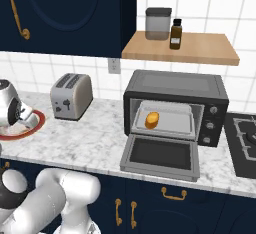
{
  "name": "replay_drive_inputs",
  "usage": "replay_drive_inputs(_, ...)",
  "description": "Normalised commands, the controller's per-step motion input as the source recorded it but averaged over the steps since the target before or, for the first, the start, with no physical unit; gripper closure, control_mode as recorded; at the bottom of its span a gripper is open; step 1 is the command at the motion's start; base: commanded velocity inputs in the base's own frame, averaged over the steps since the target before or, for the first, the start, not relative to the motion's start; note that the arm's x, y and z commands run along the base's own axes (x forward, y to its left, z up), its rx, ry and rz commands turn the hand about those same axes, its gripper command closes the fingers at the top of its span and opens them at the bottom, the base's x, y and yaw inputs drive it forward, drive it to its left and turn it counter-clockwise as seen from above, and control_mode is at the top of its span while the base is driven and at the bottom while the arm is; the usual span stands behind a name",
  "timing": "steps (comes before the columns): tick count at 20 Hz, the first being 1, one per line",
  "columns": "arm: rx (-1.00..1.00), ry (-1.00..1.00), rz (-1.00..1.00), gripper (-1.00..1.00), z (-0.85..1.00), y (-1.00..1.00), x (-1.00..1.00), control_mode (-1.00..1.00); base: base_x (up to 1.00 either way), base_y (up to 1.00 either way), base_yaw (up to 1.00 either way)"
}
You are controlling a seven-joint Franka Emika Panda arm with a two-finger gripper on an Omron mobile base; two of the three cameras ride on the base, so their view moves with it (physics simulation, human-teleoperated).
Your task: Pick up the kebab skewer and baguette bread, and place them inside the toaster oven. Close the toaster oven door and start by setting the timer.
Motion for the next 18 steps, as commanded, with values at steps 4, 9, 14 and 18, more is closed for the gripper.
replay_drive_inputs(4, -0.03, 0.05, 0.16, -1.00, 0.00, 0.92, 0.38, -1.00, 0.00, 0.00, 0.00)
replay_drive_inputs(9, -0.05, 0.00, 0.10, -1.00, -0.03, 0.85, 0.33, -1.00, 0.00, 0.00, 0.00)
replay_drive_inputs(14, 0.00, 0.00, 0.06, -1.00, -0.21, 0.50, 0.24, -1.00, 0.00, 0.00, 0.00)
replay_drive_inputs(18, -0.01, 0.00, 0.03, -1.00, -0.24, 0.03, 0.00, -1.00, 0.00, 0.00, 0.00)
